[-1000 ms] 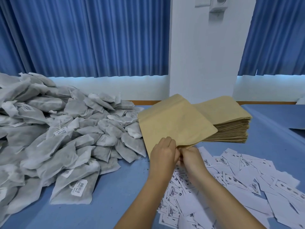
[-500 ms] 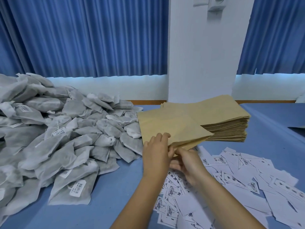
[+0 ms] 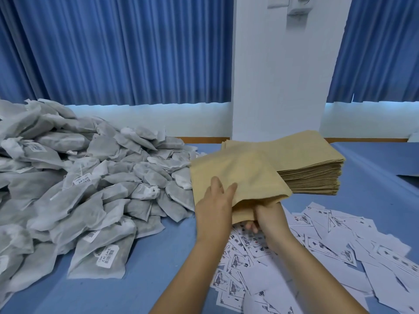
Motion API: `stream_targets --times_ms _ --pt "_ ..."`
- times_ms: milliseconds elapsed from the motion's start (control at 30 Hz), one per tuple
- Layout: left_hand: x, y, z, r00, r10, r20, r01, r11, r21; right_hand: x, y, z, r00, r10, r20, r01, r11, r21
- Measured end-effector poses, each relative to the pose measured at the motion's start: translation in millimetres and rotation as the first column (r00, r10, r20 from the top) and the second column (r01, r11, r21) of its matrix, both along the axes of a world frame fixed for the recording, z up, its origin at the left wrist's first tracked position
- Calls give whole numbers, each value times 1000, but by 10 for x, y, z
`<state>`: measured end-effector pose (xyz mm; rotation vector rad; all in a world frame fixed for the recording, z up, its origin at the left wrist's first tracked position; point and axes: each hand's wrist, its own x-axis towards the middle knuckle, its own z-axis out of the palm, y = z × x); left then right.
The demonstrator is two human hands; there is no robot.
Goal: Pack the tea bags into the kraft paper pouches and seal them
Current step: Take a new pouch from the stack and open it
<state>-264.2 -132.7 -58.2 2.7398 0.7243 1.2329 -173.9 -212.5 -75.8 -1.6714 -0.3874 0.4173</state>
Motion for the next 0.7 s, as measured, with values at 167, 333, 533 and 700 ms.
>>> stream_targets --times_ms 167,333,533,700 --pt "-114 112 98 942 -87 325 138 981 -137 0 -2 -40 982 -20 -187 43 992 116" --pt "-95 129 49 884 -356 302 338 934 111 8 -2 -47 966 -73 -248 134 962 238" --pt "-59 231 -56 830 -305 466 385 919 -84 14 -92 28 992 -130 0 128 975 180" --pt "-24 297 -84 807 -420 415 553 786 -277 -30 -68 22 977 -110 -182 134 983 127"
